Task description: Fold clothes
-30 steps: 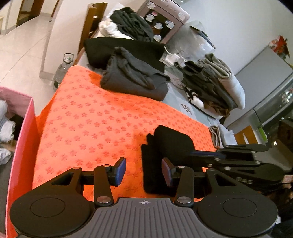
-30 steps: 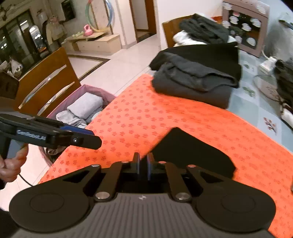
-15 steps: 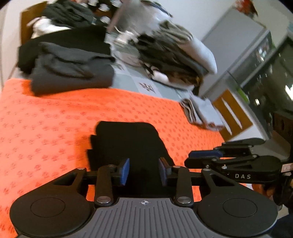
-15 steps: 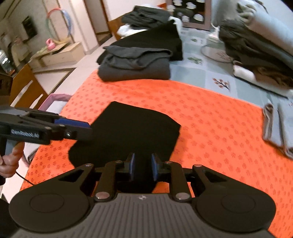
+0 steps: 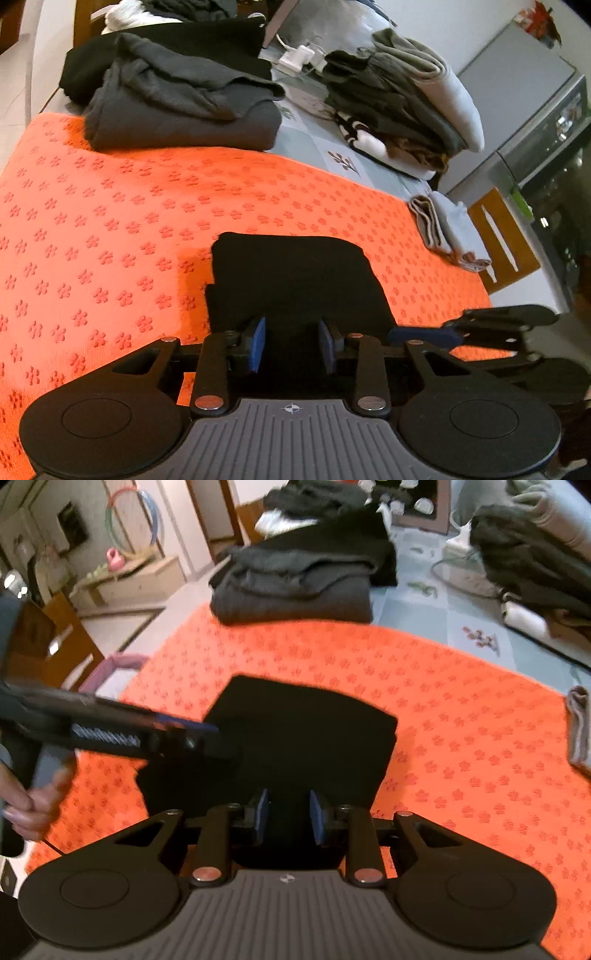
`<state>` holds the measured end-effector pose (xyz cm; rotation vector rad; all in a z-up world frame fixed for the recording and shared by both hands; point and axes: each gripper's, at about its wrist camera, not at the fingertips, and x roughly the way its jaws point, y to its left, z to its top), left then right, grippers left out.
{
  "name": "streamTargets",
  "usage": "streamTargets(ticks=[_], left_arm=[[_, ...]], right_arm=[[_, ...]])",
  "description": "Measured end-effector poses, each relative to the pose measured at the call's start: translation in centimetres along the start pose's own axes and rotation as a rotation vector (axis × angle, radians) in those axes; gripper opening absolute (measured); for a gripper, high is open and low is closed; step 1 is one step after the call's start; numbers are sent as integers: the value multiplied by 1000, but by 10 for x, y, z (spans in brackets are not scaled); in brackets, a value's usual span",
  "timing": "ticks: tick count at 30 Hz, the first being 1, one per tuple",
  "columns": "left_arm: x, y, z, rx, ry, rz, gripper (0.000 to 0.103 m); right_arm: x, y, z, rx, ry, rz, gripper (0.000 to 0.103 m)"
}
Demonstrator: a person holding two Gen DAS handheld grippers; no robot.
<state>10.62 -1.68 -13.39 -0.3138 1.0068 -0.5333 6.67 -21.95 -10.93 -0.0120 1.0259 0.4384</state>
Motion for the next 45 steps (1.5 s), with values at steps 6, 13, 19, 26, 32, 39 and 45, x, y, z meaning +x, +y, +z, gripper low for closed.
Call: streamTargets(ticks=[6, 13, 19, 26, 32, 39, 45], left_arm=[[-12, -1, -1, -20, -62, -19, 46], [-16, 11, -3, -64, -95, 11, 59], [-1, 24, -9, -101, -42, 27, 57], [0, 44, -14, -147, -48, 4, 56], [0, 46, -15, -153, -57, -11, 55], [0, 46, -14, -197, -52, -48, 37], [-3, 36, -12, -206, -55, -41, 29]], right_arm=[[-9, -12, 2, 50, -30, 16, 42], [-20, -53, -16, 247, -62, -14, 71], [-5, -85, -33, 505, -72, 170, 77], [20, -94, -40, 655, -53, 326, 77], [33, -95, -52, 749, -79, 422, 81], [30, -92, -58, 767, -109, 435, 69], [29, -85, -44, 733, -115, 381, 41]])
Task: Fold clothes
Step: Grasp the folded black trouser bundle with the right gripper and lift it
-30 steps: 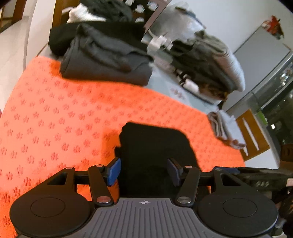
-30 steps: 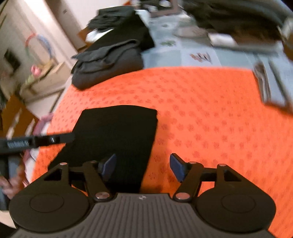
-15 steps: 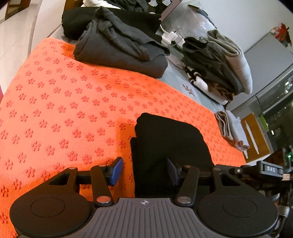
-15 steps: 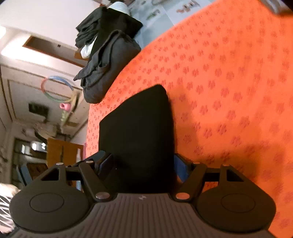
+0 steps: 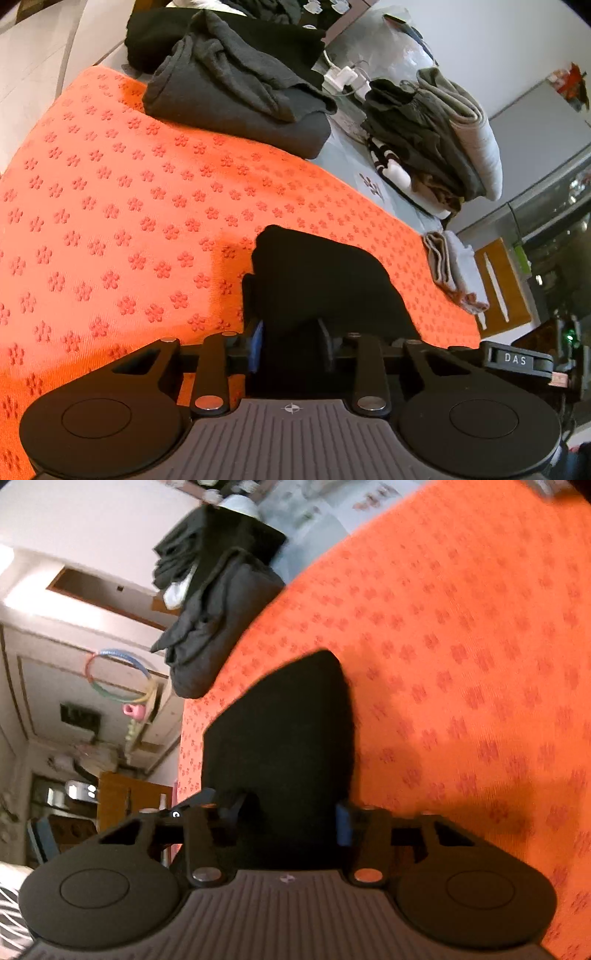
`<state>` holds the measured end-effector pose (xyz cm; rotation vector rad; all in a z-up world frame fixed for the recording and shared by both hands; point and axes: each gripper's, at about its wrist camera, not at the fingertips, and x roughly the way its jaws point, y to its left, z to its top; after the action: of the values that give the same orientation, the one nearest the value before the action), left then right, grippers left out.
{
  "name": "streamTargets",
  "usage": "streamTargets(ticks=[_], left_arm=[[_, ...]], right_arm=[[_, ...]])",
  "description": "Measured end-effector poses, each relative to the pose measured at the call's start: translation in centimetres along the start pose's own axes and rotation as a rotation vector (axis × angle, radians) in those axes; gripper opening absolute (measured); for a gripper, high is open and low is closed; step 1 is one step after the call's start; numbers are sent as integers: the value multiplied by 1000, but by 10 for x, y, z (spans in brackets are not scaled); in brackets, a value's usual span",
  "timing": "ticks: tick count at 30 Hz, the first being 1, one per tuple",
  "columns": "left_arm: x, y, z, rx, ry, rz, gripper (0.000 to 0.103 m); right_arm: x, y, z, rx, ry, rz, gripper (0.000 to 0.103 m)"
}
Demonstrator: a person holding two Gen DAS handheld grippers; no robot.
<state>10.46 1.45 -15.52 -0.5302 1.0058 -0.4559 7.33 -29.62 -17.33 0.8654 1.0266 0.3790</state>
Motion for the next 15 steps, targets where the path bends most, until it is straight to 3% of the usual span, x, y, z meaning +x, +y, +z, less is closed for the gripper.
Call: streamTargets(ticks=[6, 15], left_arm=[[-3, -24, -2, -37, -27, -44, 25], [27, -93, -15, -124, -41, -201, 26]], right_arm=[[-31, 32, 15, -113, -49, 2, 34], [-139, 41, 59, -202, -71, -96, 33]])
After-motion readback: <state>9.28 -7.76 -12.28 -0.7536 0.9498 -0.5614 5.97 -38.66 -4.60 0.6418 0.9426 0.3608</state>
